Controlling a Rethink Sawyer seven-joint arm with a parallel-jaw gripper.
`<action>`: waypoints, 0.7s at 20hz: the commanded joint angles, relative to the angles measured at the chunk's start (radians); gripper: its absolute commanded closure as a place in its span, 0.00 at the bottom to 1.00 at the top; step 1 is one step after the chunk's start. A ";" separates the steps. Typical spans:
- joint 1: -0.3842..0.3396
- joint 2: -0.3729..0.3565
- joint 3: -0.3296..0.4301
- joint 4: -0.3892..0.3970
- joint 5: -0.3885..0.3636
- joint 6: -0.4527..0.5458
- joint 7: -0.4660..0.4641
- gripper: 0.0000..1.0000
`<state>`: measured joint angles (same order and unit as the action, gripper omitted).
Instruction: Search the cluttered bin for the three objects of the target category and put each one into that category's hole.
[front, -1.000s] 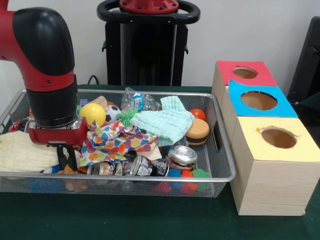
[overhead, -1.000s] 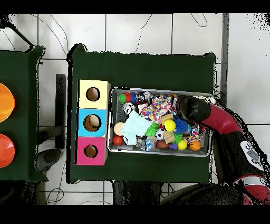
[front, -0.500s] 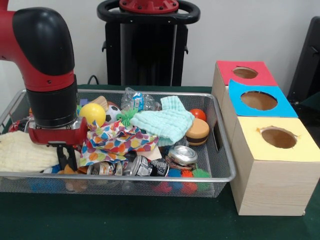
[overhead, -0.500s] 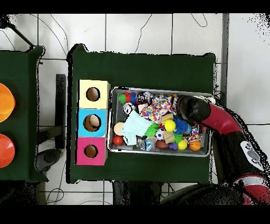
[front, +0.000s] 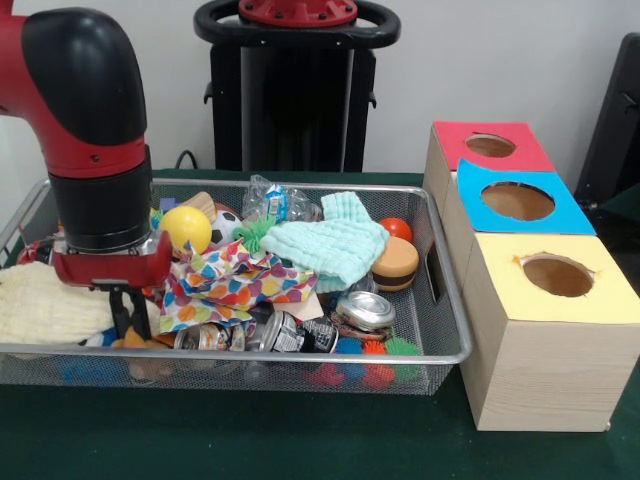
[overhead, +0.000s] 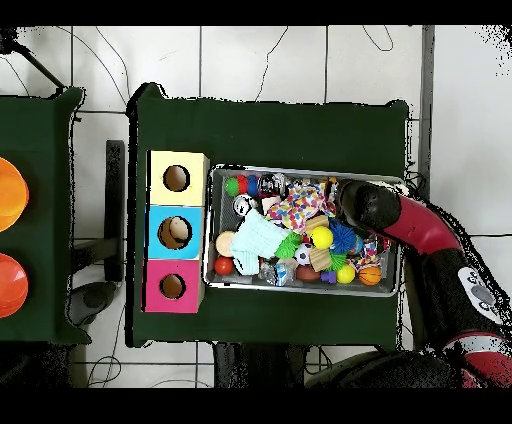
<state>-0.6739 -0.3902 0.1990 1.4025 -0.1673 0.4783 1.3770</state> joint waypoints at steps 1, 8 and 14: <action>-0.008 -0.029 0.058 0.026 -0.035 0.077 -0.008 1.00; -0.005 -0.062 0.054 0.039 -0.026 0.113 -0.008 1.00; -0.001 -0.117 0.047 0.079 -0.014 0.146 0.009 1.00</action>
<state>-0.6739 -0.4259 0.1992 1.4043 -0.1673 0.5183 1.3770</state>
